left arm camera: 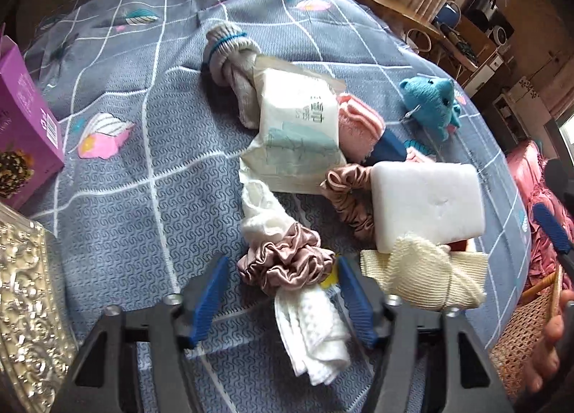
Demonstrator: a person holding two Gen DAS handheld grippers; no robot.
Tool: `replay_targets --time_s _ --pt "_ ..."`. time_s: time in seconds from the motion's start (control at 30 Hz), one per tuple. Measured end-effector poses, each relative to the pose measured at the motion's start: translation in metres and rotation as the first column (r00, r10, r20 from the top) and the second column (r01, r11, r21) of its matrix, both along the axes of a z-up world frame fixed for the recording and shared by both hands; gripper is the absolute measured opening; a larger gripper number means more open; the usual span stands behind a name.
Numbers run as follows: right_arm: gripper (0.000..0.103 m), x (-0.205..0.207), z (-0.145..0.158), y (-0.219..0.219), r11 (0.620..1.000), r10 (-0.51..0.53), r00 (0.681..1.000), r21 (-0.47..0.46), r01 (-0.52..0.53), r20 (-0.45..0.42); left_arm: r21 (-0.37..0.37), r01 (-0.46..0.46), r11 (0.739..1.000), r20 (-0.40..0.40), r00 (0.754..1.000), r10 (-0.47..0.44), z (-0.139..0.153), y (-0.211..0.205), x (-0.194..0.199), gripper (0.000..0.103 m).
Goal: Organize soft objects
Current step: 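Reach down and grasp the white cloth with brown scrunchie using left tool, then carry the white cloth into the gold tray with left tool while right tool grasps grey knit sock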
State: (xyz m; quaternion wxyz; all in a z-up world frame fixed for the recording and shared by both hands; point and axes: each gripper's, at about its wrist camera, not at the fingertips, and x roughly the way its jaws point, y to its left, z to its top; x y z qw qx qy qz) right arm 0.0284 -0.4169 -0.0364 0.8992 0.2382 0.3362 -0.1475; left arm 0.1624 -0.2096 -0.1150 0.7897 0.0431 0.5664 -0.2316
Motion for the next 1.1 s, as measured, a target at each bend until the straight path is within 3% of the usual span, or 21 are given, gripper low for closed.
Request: replay_targets --time_s 0.13,0.27,0.37,0.5,0.6,0.73,0.93,1.1 --pt "0.102 0.002 -0.002 0.003 1.0 0.017 1.0 -0.012 -0.017 -0.013 -0.028 0.023 0.999 0.049 0.999 -0.022 0.004 0.012 -0.015 0.036" --pt "0.086 0.009 -0.006 0.011 0.997 0.068 0.997 -0.016 -0.069 -0.046 -0.043 0.053 0.998 0.126 0.991 -0.048 0.02 0.028 -0.043 0.036" --pt "0.078 0.022 -0.004 0.026 0.984 0.174 0.982 -0.031 -0.177 -0.07 -0.025 0.082 0.996 0.155 0.985 -0.077 0.018 0.035 -0.063 0.036" --pt "0.073 0.057 0.007 0.057 0.922 0.376 0.921 -0.061 -0.383 -0.101 -0.008 0.084 0.996 0.16 0.984 -0.081 0.007 0.042 -0.073 0.036" --pt "0.07 0.097 0.006 0.081 0.852 0.5 0.852 -0.087 -0.516 -0.155 -0.03 0.069 0.997 0.15 0.987 -0.063 -0.002 0.047 -0.071 0.036" --pt "0.068 0.157 -0.01 0.104 0.785 0.584 0.774 -0.069 -0.615 -0.244 -0.033 0.079 0.996 0.176 0.982 -0.072 -0.002 0.045 -0.074 0.036" --pt "0.068 0.235 -0.035 0.122 0.765 0.575 0.744 -0.098 -0.636 -0.34 -0.057 0.081 0.995 0.191 0.979 -0.068 -0.004 0.051 -0.081 0.036" --pt "0.068 0.278 -0.063 0.137 0.741 0.582 0.696 -0.079 -0.667 -0.421 -0.059 0.085 0.995 0.207 0.976 -0.072 -0.004 0.052 -0.086 0.036"
